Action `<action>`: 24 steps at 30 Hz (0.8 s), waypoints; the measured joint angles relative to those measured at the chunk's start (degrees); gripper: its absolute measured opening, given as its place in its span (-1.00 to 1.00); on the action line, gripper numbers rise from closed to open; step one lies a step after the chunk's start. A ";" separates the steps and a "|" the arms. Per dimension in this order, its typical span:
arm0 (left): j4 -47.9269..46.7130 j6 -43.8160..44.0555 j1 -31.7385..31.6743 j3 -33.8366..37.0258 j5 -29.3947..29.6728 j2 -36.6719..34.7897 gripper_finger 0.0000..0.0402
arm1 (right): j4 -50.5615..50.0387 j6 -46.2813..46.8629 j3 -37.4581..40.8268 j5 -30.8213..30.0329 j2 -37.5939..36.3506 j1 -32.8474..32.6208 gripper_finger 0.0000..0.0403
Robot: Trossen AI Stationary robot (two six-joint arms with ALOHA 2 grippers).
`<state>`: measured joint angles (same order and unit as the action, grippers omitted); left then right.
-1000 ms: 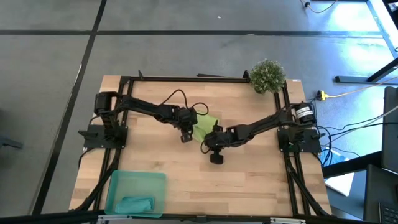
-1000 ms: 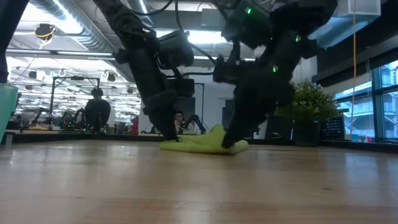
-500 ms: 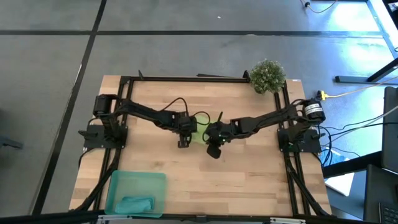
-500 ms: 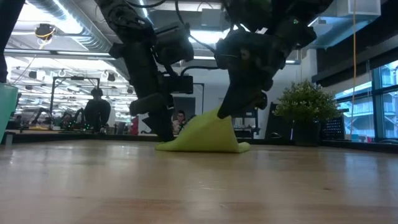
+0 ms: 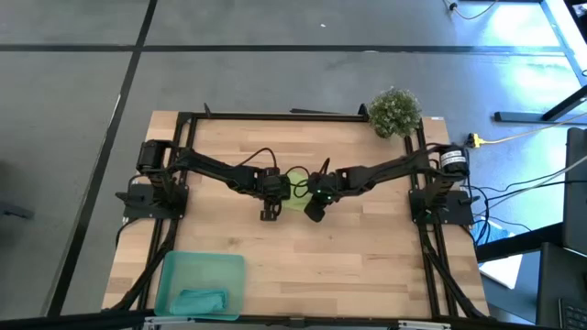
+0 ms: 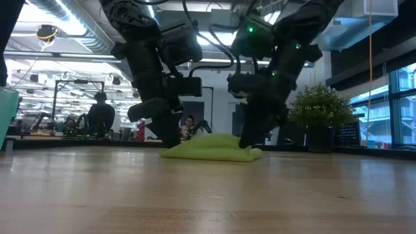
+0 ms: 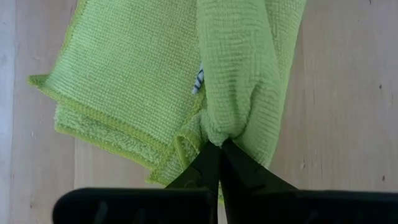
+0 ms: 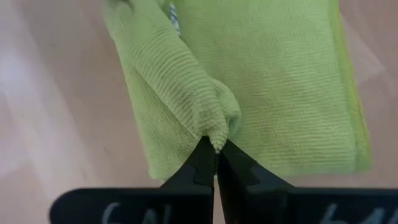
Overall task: Roll microfiber towels into tight, uniform cylinder then place into a basket
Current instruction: Roll the yellow green microfiber towel
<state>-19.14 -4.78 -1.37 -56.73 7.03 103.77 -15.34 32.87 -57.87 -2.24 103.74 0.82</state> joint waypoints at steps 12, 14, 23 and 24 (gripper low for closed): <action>-0.07 0.58 0.09 0.27 9.45 -3.21 -1.00 | -3.07 1.16 -0.15 -0.45 1.43 -0.52 -0.97; 0.53 0.51 0.09 0.24 11.17 -3.17 -1.00 | -3.07 0.32 -0.11 -0.65 1.43 -0.76 -0.97; 3.09 0.03 0.04 0.20 11.92 -1.59 -0.92 | -3.42 -1.25 -0.05 -1.33 1.43 -1.07 -0.95; 3.10 0.07 0.04 0.20 11.92 -1.57 -0.90 | -3.40 -1.49 -0.04 -1.31 1.45 -1.07 -0.93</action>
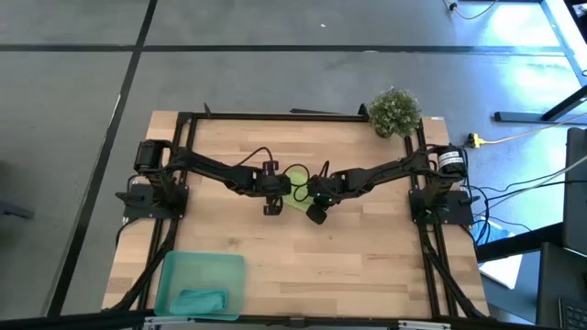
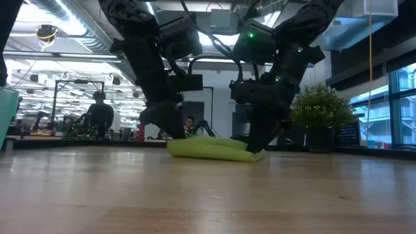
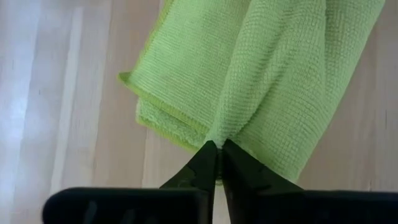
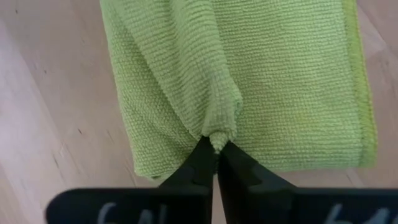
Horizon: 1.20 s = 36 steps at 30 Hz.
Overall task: Roll microfiber towels into tight, uniform cylinder then place into a basket
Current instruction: Roll the yellow green microfiber towel
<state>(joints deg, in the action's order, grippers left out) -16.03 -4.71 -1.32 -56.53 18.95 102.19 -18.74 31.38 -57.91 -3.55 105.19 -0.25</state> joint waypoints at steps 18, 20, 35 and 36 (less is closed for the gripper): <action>-1.44 3.11 -0.04 -0.07 0.05 -3.05 -0.52 | 0.28 4.43 0.09 0.59 -0.09 1.01 -0.23; -2.23 3.73 -0.04 -0.07 0.08 -5.55 -0.52 | 0.05 4.50 0.09 0.63 -0.12 1.14 -0.21; 9.21 2.39 3.99 -0.11 -3.50 -2.64 -0.52 | 0.44 4.61 0.09 0.62 -0.15 1.14 -0.21; 10.31 1.87 4.01 -0.11 -3.38 -1.53 -0.52 | 0.44 4.61 0.09 0.63 -0.16 1.16 -0.22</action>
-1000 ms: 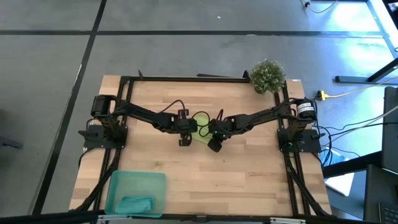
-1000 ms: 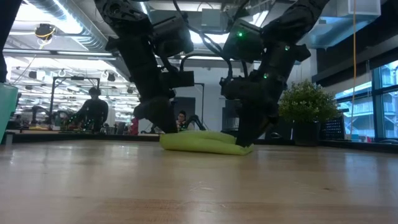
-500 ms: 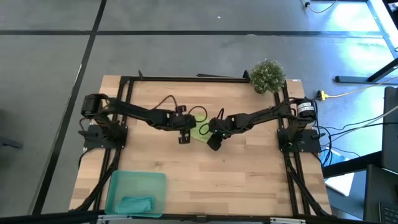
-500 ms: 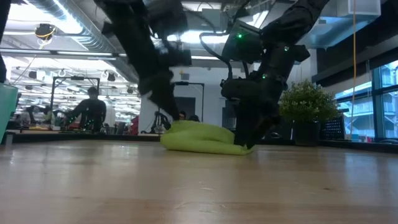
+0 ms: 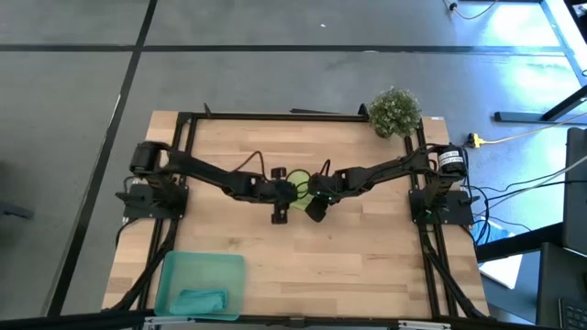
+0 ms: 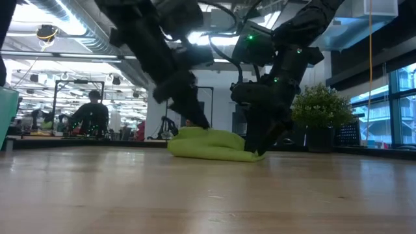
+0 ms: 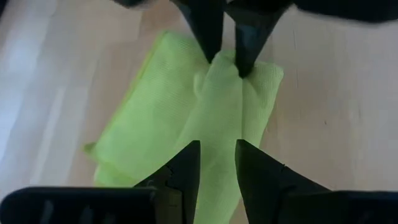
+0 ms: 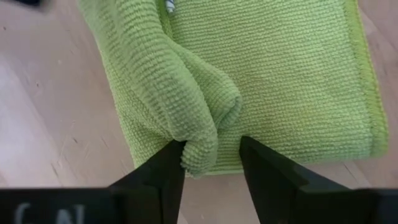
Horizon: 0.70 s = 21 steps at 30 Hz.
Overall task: Roll microfiber towels into tight, uniform cylinder then place into a basket
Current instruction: Roll the yellow green microfiber towel
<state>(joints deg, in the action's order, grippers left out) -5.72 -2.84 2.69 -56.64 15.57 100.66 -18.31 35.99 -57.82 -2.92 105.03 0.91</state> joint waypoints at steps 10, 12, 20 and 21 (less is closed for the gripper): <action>3.64 -0.73 -3.01 -0.04 0.15 6.98 -0.52 | 0.01 -0.28 0.04 0.02 -0.50 0.02 -0.29; 4.35 -0.72 -3.78 -0.11 -0.10 7.63 -0.52 | -0.86 -0.26 0.11 0.00 -1.32 0.02 -0.29; 4.28 -0.44 -5.39 -0.15 -3.72 7.63 -0.52 | -4.99 0.01 0.13 -3.07 -7.81 -1.28 -0.29; 4.17 -0.43 -5.39 -0.15 -3.77 7.63 -0.52 | -5.01 0.00 0.13 -3.53 -8.58 -1.58 -0.29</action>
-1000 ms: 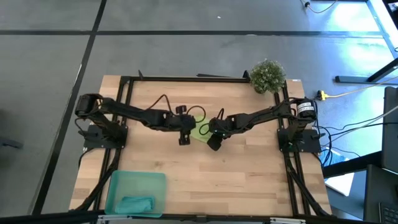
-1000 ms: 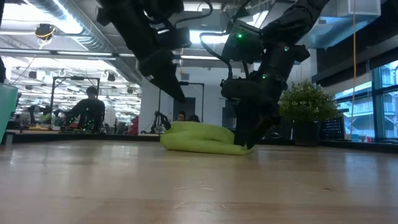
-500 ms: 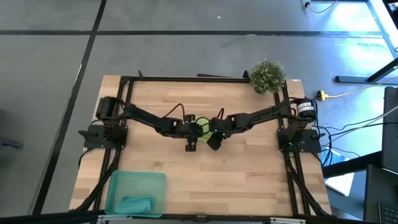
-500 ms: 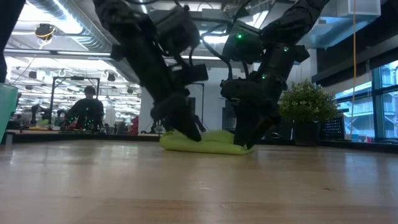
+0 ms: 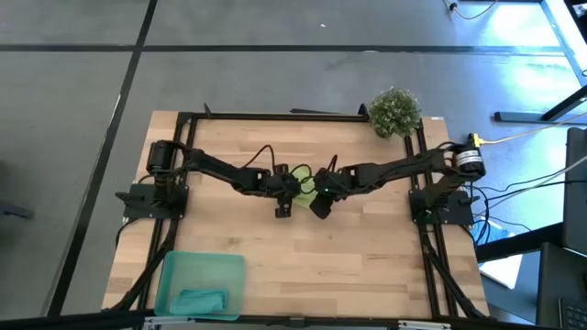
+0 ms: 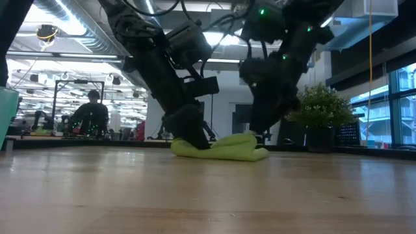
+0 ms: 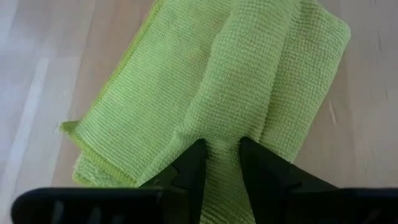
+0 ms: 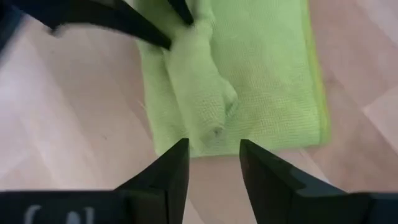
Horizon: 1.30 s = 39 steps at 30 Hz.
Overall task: Roll microfiber towels into tight, uniform cylinder then place into a basket
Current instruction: Roll the yellow green microfiber towel
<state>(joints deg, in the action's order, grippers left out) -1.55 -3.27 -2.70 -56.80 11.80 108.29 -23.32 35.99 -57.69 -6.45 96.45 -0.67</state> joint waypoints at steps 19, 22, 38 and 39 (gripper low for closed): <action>-3.75 10.27 8.07 0.00 -2.33 -0.04 -0.52 | 5.11 -19.97 -0.17 -10.26 -0.15 -19.59 -0.29; -3.72 10.39 8.58 0.04 -2.34 -0.02 -0.52 | 8.44 -24.68 -0.17 -10.76 4.08 -21.46 -0.29; -3.57 10.69 8.33 0.11 -2.79 0.04 -0.52 | 14.23 -33.34 0.16 -24.47 12.70 -20.47 -0.29; -3.57 10.69 8.33 0.11 -2.79 0.04 -0.52 | 14.20 -33.21 0.53 -24.47 12.70 -20.04 -0.29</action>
<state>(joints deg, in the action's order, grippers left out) -5.13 7.42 5.63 -56.69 9.02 108.33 -9.12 2.78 -57.16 -30.92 109.14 -20.72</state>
